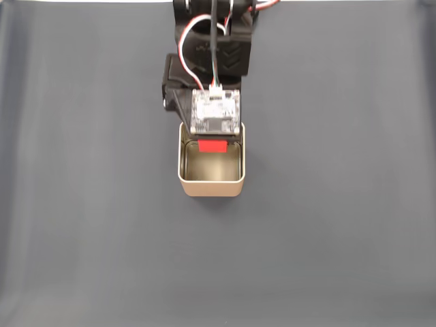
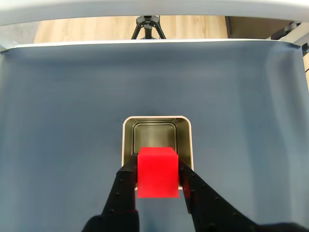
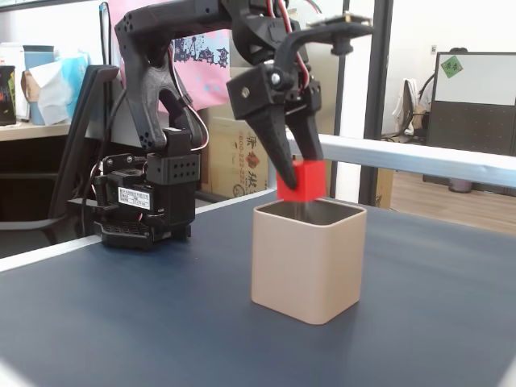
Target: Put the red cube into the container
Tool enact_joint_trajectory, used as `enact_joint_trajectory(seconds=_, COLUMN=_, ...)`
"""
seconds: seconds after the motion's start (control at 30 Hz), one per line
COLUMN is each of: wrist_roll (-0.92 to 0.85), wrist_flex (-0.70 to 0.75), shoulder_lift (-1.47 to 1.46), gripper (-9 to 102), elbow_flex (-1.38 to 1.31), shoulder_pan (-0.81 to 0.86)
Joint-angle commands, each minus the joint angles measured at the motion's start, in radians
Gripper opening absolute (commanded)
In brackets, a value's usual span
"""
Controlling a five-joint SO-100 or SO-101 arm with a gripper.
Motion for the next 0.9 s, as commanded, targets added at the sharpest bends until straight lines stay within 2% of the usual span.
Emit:
enact_joint_trajectory(seconds=0.0, wrist_roll=0.021, wrist_flex=-0.035, shoulder_lift=-0.008, gripper=0, elbow_flex=-0.055, shoulder_pan=0.003)
enact_joint_trajectory(seconds=0.63, wrist_roll=0.025, wrist_flex=-0.064, shoulder_lift=-0.014, gripper=0, elbow_flex=-0.055, shoulder_pan=0.014)
enact_joint_trajectory(seconds=0.87, wrist_roll=0.037, wrist_flex=-0.077, shoulder_lift=-0.003, gripper=11, elbow_flex=-0.057, shoulder_pan=0.014)
